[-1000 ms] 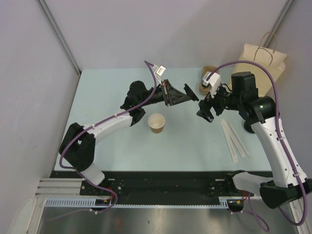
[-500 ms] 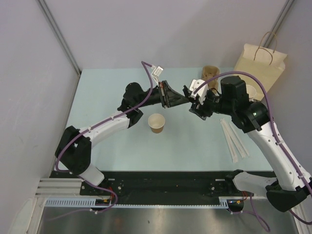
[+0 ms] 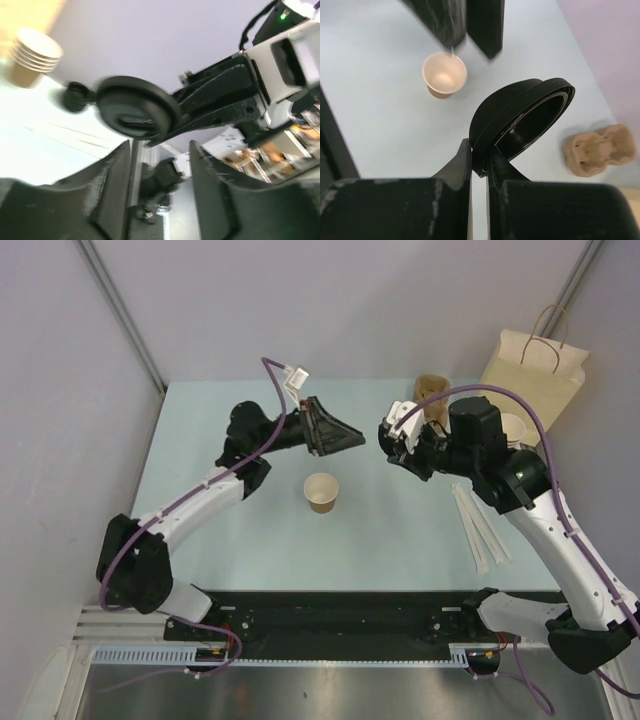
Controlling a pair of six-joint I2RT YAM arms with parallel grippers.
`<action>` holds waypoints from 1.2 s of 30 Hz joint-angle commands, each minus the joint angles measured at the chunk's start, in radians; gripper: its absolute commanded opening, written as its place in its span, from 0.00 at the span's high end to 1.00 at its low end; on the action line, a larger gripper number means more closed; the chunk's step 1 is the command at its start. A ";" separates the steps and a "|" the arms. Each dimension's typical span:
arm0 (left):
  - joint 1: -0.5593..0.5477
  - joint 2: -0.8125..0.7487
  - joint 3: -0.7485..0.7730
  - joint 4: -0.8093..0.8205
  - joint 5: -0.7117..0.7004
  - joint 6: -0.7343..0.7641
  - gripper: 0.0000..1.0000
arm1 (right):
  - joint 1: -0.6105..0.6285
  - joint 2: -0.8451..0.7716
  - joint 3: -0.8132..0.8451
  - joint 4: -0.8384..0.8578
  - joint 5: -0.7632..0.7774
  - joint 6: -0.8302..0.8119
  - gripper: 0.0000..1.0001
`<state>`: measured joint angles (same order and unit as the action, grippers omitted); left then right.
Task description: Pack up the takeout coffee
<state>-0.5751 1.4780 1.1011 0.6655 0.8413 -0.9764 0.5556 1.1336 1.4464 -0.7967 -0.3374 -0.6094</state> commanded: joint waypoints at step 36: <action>-0.120 -0.541 -0.092 -0.860 -0.076 1.691 0.60 | -0.048 0.310 -0.158 0.574 -1.266 1.353 1.00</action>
<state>-0.6792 0.9482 0.9958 -0.1715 0.7753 0.6529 0.4770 1.4506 1.3014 -0.3214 -1.4681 0.6605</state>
